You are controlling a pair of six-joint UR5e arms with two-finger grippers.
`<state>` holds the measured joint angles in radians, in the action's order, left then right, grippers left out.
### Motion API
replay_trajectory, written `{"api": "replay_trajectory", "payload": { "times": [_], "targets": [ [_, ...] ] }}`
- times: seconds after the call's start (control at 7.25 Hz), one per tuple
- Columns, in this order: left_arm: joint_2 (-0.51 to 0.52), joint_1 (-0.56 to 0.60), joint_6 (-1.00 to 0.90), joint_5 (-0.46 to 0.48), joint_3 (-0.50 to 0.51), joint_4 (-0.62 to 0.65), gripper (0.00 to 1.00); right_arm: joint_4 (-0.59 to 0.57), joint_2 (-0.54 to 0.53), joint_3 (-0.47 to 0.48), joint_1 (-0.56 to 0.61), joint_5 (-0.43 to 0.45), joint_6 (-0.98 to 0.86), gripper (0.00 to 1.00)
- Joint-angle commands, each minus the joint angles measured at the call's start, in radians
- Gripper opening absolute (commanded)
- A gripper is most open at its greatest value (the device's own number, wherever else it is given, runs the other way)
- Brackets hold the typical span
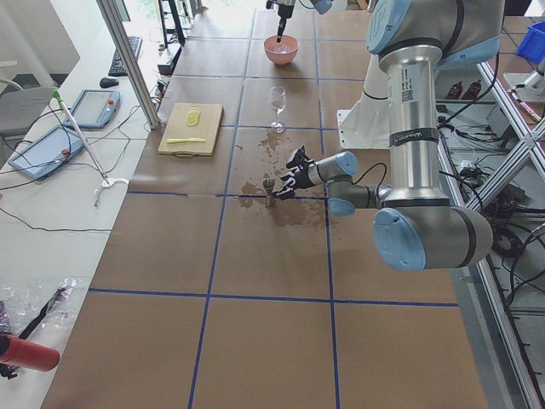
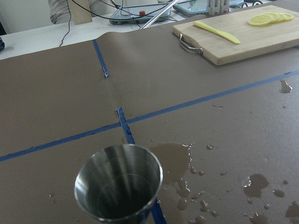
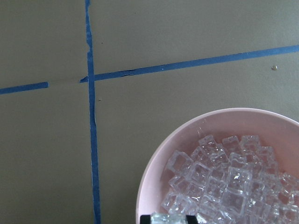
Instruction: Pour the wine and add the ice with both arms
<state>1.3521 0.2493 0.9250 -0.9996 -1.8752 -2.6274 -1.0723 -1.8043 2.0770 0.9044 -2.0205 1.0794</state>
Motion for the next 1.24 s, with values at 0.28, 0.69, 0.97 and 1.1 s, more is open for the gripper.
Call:
{"api": "replay_trajectory", "payload": {
  "times": [0.28,0.69,0.97,1.1],
  "targets": [
    [-0.014,0.191,-0.002,-0.394,-0.160,0.275,1.00,0.000,0.019,0.034,-0.004,-0.061,0.001,0.00],
    [-0.017,0.321,-0.112,-0.618,-0.284,0.440,1.00,-0.002,0.197,0.035,-0.004,-0.180,0.178,0.00],
    [-0.013,0.413,-0.130,-0.742,-0.289,0.470,1.00,-0.005,0.337,0.022,-0.016,-0.236,0.293,0.00],
    [-0.016,0.466,-0.241,-0.793,-0.297,0.484,1.00,-0.003,0.409,0.008,-0.054,-0.236,0.351,0.00]
  ]
}}
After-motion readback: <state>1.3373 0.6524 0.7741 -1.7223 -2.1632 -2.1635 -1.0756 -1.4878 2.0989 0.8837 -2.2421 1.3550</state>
